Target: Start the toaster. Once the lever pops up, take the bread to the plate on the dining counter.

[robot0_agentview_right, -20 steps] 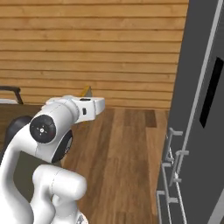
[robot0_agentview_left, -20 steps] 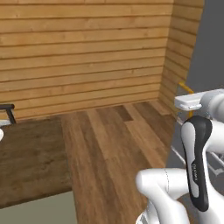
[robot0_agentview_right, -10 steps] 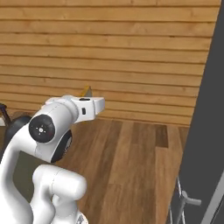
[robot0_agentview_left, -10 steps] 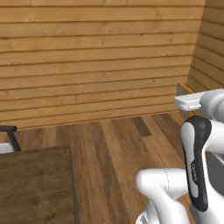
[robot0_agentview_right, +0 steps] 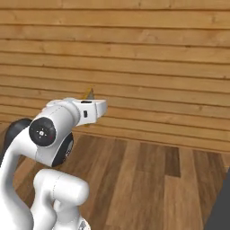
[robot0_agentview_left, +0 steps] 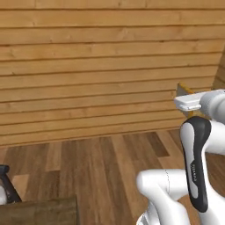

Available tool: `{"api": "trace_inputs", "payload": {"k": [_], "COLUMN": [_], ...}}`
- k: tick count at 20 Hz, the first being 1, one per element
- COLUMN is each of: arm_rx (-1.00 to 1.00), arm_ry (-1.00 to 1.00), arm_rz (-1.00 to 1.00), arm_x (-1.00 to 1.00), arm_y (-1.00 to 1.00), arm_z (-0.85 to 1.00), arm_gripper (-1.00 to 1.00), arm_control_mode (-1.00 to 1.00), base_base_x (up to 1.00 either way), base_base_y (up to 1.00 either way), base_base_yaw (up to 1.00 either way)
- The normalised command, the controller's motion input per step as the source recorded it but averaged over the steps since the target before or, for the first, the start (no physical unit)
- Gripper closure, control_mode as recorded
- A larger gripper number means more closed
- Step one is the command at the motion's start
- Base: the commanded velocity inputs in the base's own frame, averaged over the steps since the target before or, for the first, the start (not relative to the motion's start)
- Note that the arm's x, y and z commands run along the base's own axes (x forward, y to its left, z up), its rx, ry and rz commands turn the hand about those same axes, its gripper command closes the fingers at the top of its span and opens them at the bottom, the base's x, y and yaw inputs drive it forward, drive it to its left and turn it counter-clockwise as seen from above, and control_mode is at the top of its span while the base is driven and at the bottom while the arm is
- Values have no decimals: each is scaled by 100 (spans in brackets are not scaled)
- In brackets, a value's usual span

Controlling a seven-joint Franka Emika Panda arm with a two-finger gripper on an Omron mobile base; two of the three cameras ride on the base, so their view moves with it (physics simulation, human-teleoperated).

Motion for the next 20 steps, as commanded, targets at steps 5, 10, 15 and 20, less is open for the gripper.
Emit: {"api": "trace_inputs", "payload": {"k": [5,10,15,20], "arm_rx": [0,0,0,0], "arm_ry": [0,0,0,0], "arm_rz": [0,0,0,0], "arm_x": [0,0,0,0], "arm_y": [0,0,0,0], "arm_z": [0,0,0,0], "arm_gripper": [100,100,100,100], "arm_control_mode": [100,100,100,100], "base_base_x": [100,100,54,-7], "base_base_y": [0,0,0,0], "base_base_yaw": [3,10,70,100]}}
